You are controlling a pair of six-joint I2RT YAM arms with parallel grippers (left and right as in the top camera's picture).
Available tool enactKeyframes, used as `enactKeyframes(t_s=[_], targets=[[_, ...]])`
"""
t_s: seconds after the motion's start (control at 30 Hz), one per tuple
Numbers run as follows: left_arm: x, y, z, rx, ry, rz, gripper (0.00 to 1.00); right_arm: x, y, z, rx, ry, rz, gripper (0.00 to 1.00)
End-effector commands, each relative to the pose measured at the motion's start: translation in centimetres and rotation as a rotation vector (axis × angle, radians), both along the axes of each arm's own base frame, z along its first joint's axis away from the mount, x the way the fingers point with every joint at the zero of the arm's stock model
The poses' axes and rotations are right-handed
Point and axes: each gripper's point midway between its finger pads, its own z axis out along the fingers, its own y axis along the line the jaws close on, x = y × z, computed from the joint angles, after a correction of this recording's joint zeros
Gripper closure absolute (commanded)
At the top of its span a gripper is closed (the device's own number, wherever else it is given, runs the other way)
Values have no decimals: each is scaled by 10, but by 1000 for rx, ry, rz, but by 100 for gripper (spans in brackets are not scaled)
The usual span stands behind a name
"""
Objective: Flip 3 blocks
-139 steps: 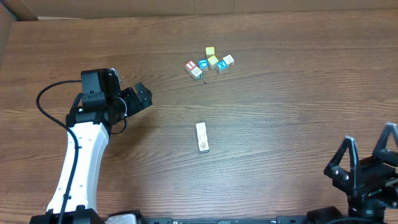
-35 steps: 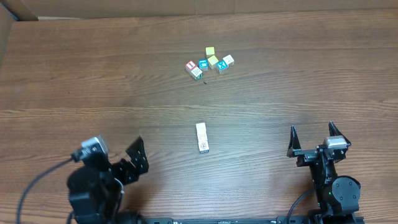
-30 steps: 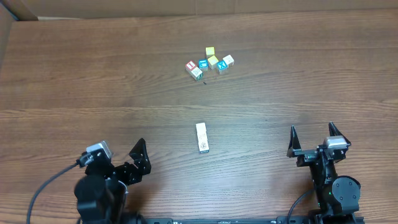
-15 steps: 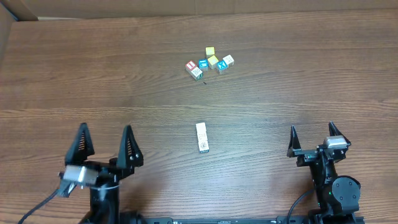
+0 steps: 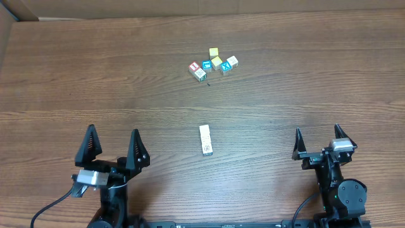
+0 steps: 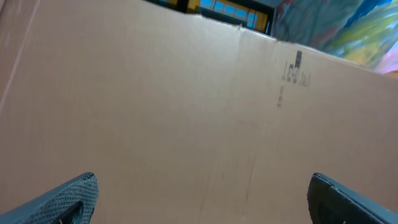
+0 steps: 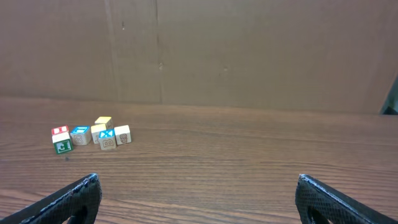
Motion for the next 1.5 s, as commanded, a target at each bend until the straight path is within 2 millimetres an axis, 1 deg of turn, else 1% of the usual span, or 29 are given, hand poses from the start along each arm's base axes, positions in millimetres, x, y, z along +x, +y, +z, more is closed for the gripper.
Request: enactKeyframes(t_s=[0.0,0.13,0.3,0.4,0.43,0.5,0.6,0.77,1.47], targets=[[4,-2,-13,11,20,-10,0,0,0,-2,-6,-1,2,0],[16,-3,-36,5,124,-15,0,0,0,-2,-6,-1,2,0],[29,-8,-72,1,279,-34,0,0,0,-2,-6,-1,2,0],[34,-12,-99,28,388,-44,0,0,0,-3,-6,-1,2,0],[36,-15,-112,53,439,-47,0,0,0,-2,-6,-1,2,0],[37,-18,-130,93,510,-49,0,0,0,-2,-6,-1,2,0],[36,-19,-153,153,595,-45,0,0,0,-3,-6,-1,2,0],[36,-19,-152,243,584,-22,0,0,0,-2,-6,-1,2,0],[36,-19,-152,244,585,-21,0,0,0,-2,-6,-1,2,0]])
